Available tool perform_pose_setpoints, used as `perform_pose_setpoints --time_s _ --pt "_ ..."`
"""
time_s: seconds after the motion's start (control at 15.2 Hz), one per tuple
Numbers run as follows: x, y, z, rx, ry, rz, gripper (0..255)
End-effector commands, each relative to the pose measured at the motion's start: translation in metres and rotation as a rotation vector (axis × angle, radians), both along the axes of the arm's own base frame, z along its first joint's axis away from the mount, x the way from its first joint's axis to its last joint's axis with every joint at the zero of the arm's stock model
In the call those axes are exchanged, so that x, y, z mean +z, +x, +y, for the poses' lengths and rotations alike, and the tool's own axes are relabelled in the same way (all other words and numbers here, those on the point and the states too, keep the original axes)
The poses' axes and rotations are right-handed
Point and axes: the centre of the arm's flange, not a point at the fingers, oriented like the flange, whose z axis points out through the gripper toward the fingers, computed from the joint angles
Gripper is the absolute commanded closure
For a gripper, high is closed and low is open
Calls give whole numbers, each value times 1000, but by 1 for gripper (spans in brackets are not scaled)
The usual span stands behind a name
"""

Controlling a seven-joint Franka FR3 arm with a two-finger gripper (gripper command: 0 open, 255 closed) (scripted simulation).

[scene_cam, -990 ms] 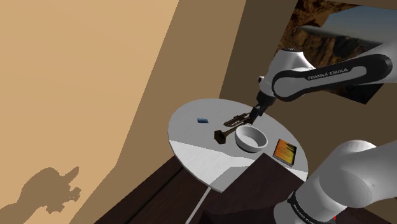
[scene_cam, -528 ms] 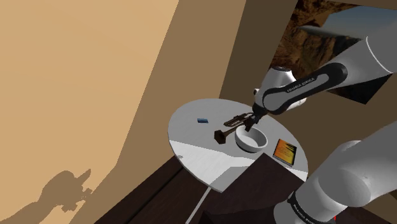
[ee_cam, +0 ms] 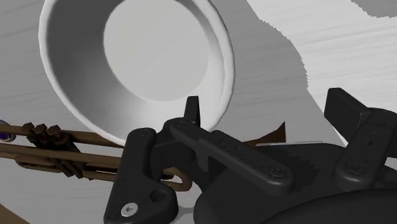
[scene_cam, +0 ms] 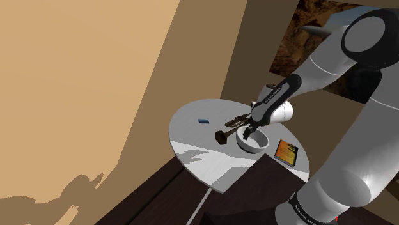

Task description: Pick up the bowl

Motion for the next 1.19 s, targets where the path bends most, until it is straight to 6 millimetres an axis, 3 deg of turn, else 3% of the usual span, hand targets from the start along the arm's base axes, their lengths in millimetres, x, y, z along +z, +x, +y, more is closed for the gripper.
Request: perform_pose_setpoints --time_s 0.0,0.2,0.79,0.86,1.12 --pt "-27 0 -13 -5 -4 0 0" --pt "-57 4 -29 -7 -7 1 0" --pt "-97 4 -29 -7 -7 1 0" --pt "-97 4 -28 -7 -7 1 255" --pt "-97 4 -28 -7 -7 1 255"
